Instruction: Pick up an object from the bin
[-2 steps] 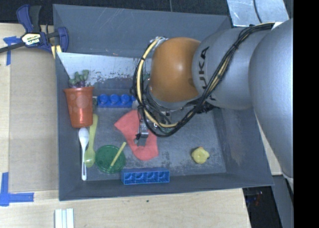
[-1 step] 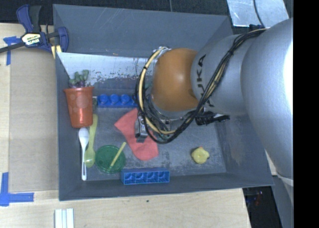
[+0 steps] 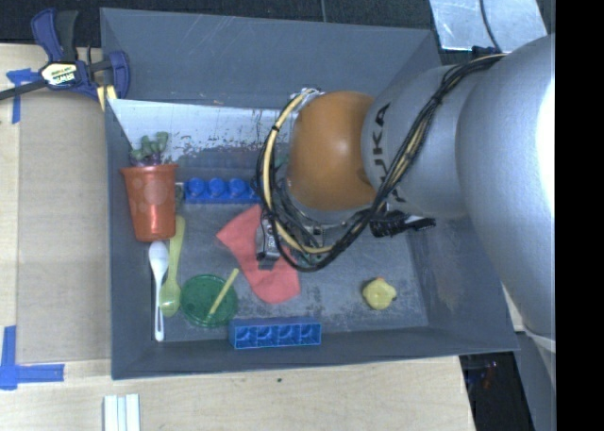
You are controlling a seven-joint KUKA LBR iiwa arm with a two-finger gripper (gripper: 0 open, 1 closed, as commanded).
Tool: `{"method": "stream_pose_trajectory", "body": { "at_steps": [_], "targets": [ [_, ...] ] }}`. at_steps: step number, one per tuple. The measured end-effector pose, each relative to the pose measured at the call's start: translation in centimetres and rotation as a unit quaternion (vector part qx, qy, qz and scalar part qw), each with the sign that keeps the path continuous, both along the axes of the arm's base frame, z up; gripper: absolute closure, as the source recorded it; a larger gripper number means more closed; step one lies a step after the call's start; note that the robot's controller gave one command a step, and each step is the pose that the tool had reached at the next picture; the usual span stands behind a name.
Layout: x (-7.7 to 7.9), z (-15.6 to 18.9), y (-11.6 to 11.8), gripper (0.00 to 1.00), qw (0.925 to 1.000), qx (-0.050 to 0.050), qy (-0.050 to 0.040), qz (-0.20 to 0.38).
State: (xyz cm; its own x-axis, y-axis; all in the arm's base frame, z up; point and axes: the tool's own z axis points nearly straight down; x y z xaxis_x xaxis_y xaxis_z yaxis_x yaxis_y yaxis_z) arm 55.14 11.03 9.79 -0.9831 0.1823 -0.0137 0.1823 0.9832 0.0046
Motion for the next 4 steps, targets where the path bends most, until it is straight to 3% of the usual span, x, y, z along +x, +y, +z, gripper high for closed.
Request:
{"method": "stream_pose_trajectory", "body": {
  "at_steps": [1,2,3,4],
  "targets": [
    [-2.3,2.5,-0.8,0.00,0.9998,0.000,0.0000,-0.022],
    [-2.3,2.4,-0.8,0.00,0.9998,0.000,0.0001,-0.022],
    [-1.9,-2.4,-0.3,0.00,0.9997,0.000,-0.0016,0.024],
    [-0.9,-2.5,-1.2,1.00,0.9961,-0.001,-0.0093,0.087]
  ]
}}
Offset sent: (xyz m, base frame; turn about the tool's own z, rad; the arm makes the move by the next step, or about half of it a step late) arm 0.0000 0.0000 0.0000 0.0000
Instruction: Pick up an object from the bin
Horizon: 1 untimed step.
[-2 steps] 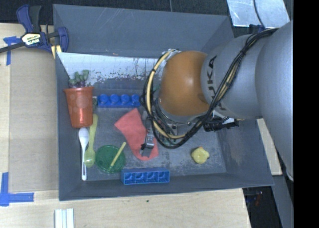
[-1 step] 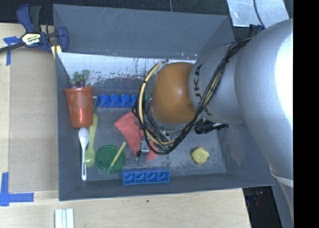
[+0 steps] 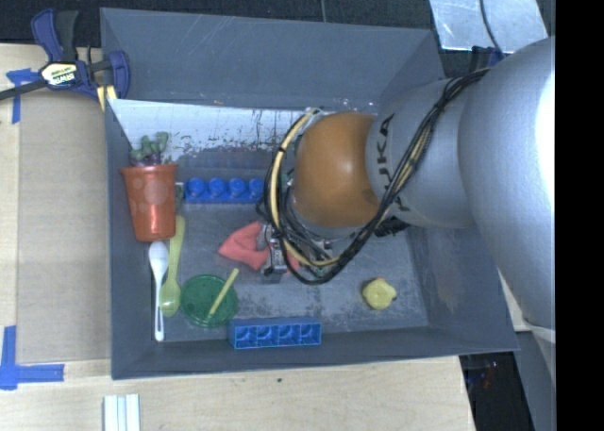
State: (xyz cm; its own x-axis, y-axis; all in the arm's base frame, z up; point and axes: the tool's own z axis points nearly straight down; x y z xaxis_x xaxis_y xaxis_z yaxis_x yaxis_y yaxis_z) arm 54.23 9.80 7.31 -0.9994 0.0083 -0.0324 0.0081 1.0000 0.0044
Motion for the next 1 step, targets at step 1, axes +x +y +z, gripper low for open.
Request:
{"method": "stream_pose_trajectory", "body": {
  "at_steps": [1],
  "targets": [
    [0.00,0.00,0.00,1.00,1.0000,0.000,0.0000,0.000]
  ]
}}
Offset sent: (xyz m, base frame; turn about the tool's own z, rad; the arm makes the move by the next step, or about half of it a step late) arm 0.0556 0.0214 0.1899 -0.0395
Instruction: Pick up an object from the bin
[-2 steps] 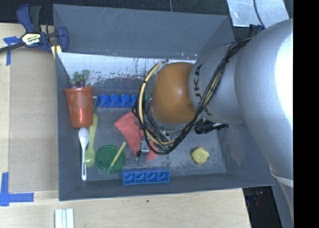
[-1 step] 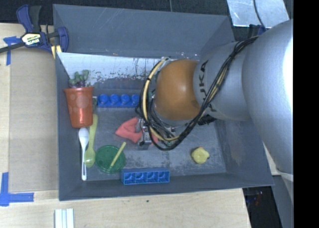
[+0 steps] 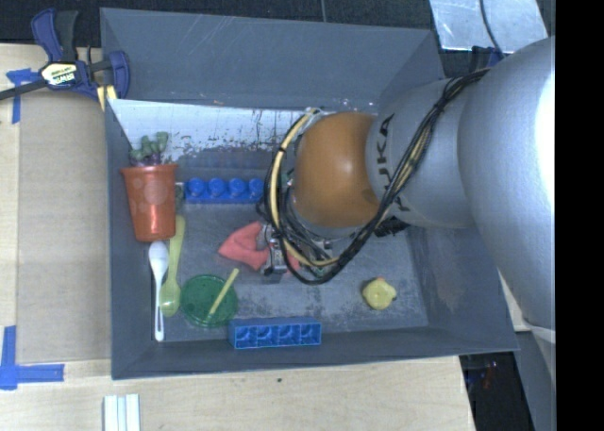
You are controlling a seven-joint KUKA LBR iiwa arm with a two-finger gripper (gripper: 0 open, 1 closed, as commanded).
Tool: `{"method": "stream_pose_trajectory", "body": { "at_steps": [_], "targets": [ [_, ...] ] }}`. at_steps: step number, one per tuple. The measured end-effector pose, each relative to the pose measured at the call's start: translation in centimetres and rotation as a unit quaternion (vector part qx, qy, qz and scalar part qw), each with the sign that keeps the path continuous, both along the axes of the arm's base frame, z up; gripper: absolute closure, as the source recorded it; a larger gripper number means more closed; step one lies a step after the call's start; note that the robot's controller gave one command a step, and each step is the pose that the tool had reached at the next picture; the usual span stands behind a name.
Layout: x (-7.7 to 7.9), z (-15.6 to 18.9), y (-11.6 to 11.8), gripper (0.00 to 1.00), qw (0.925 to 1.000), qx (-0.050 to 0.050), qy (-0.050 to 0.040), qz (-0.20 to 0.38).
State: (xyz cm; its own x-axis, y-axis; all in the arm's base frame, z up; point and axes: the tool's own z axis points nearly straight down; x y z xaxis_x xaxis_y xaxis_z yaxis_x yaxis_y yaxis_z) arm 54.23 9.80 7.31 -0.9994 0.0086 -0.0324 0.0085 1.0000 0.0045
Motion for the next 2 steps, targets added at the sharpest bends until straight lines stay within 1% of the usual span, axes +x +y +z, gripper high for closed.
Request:
{"method": "stream_pose_trajectory", "body": {
  "at_steps": [1,2],
  "targets": [
    [1.1,4.6,0.5,1.00,1.0000,-0.001,0.0059,0.005],
    [2.5,12.2,0.5,1.00,1.0000,-0.001,0.0045,-0.006]
  ]
}}
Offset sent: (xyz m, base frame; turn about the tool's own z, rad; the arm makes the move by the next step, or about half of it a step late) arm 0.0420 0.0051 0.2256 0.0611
